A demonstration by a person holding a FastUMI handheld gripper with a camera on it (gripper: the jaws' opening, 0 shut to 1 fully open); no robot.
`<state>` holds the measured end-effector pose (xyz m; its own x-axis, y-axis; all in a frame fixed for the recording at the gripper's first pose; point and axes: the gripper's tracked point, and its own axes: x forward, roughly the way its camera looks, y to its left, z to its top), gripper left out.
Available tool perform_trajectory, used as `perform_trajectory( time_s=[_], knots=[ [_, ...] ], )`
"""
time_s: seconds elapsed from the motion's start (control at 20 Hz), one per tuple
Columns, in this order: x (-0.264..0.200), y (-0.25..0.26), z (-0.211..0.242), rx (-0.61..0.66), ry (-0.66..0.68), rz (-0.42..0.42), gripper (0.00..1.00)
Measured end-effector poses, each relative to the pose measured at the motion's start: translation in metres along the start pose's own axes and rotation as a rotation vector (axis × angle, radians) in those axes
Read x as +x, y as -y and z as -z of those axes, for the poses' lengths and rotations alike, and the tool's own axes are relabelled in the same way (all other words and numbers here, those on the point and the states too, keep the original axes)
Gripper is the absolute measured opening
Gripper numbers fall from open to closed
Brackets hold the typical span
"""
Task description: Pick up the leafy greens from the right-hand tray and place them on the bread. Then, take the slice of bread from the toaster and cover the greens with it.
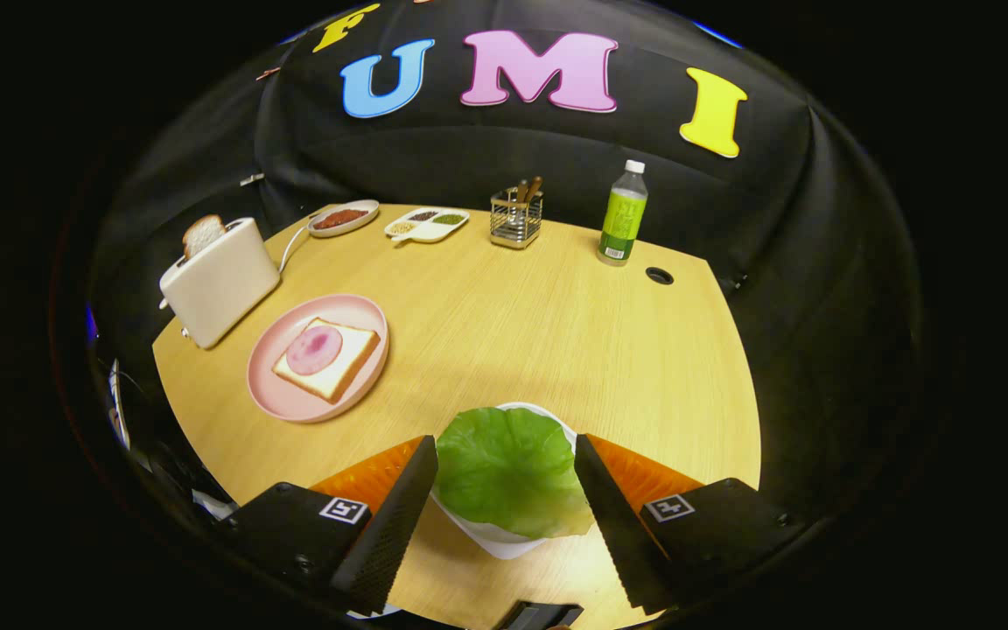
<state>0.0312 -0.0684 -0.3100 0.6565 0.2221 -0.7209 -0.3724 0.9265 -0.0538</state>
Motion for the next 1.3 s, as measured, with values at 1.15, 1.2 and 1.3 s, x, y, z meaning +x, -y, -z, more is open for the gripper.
perform_trajectory(
  time_s=[1.15, 1.2, 1.3],
  knots=[
    [0.059, -0.003, 0.057, -0.072, -0.211, -0.109, 0.21],
    [0.06, -0.005, 0.056, -0.079, -0.214, -0.121, 0.21],
    [0.06, -0.002, 0.058, -0.054, -0.218, -0.117, 0.06]
  ],
)
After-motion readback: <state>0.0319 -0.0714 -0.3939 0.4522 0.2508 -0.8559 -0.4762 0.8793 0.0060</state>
